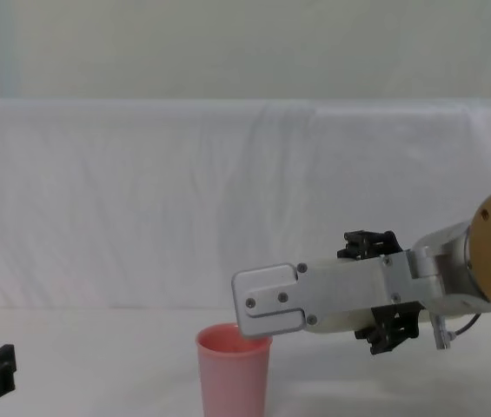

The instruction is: Grasp the thermos with one hand and pour water into the cup lid.

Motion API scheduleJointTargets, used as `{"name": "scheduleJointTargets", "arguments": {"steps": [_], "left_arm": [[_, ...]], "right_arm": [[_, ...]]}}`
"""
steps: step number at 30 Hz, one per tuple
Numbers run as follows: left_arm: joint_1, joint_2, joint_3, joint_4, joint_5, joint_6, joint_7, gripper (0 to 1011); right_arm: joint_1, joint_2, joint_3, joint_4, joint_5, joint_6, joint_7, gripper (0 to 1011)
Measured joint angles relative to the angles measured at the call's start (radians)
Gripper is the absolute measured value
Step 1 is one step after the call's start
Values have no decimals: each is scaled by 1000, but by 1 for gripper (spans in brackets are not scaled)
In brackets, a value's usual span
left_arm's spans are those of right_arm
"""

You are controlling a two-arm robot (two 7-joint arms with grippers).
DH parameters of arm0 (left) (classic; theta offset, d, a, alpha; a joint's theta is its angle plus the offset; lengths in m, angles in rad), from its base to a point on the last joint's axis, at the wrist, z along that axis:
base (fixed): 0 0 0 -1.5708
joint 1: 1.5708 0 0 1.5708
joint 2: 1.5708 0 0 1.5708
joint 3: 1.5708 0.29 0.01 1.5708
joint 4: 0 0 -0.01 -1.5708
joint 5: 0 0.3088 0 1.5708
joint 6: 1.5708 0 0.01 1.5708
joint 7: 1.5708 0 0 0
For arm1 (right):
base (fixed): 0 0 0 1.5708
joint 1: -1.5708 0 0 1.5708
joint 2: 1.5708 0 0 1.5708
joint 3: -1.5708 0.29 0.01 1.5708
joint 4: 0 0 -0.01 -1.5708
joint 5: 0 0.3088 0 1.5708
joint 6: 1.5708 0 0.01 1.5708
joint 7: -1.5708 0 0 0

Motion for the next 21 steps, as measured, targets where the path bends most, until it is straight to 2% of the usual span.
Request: {"name": "scheduleJointTargets", "arguments": {"steps": [21], "left_arm": [[0, 0, 0, 0, 0, 0, 0, 1001]], "right_arm": [[-5, 1, 6, -10, -5, 3, 6, 959]]}}
